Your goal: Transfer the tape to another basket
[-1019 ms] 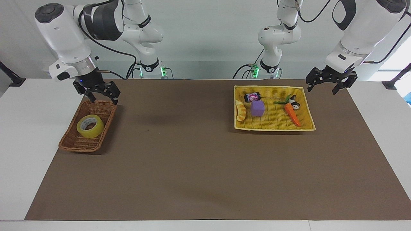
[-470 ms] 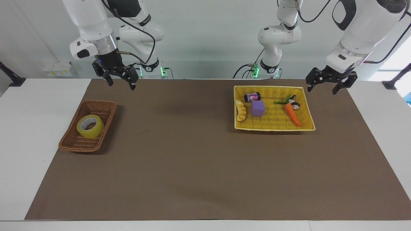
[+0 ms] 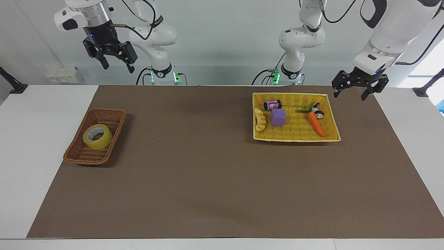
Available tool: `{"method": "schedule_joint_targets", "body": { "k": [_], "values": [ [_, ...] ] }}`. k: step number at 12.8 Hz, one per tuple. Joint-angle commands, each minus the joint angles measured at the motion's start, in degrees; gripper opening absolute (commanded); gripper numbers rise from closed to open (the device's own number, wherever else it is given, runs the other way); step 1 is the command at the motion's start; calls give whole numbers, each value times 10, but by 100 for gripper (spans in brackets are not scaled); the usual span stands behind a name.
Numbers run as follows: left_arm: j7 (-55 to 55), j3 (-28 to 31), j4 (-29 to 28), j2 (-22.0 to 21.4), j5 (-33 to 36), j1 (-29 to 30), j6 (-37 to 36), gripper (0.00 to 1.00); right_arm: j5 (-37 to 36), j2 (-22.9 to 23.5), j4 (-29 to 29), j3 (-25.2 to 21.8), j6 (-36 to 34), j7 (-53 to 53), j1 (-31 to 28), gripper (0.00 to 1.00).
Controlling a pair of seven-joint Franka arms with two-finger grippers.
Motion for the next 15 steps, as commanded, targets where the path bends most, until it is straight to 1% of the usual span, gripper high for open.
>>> {"method": "schedule_joint_targets", "body": {
  "k": [1, 3, 4, 6, 10, 11, 12, 13, 15],
  "values": [
    [1, -3, 6, -3, 9, 3, -13, 100, -3, -25, -37, 4, -9, -65, -29, 100],
    [1, -3, 7, -3, 9, 3, -13, 100, 1, -20, -41, 5, 24, -59, -23, 100],
    [1, -3, 6, -3, 9, 3, -13, 100, -2, -18, -41, 5, 29, -60, -23, 100],
    [1, -3, 7, -3, 9, 3, -17, 100, -29, -17, -41, 5, 30, -67, -24, 100],
    [1, -3, 6, -3, 9, 3, -15, 100, -31, -20, -48, 12, 29, -59, -20, 100],
    [1, -3, 7, -3, 9, 3, -15, 100, -32, -13, -39, 12, 26, -62, -22, 100],
    [1, -3, 7, -3, 9, 3, -15, 100, -33, 8, -14, 11, 19, -65, -26, 100],
    [1, -3, 7, -3, 9, 3, -15, 100, -33, 19, 6, 11, 9, -65, -29, 100],
    [1, -3, 7, -3, 9, 3, -15, 100, -24, 16, 0, 11, 17, -60, -28, 100]
  ]
}}
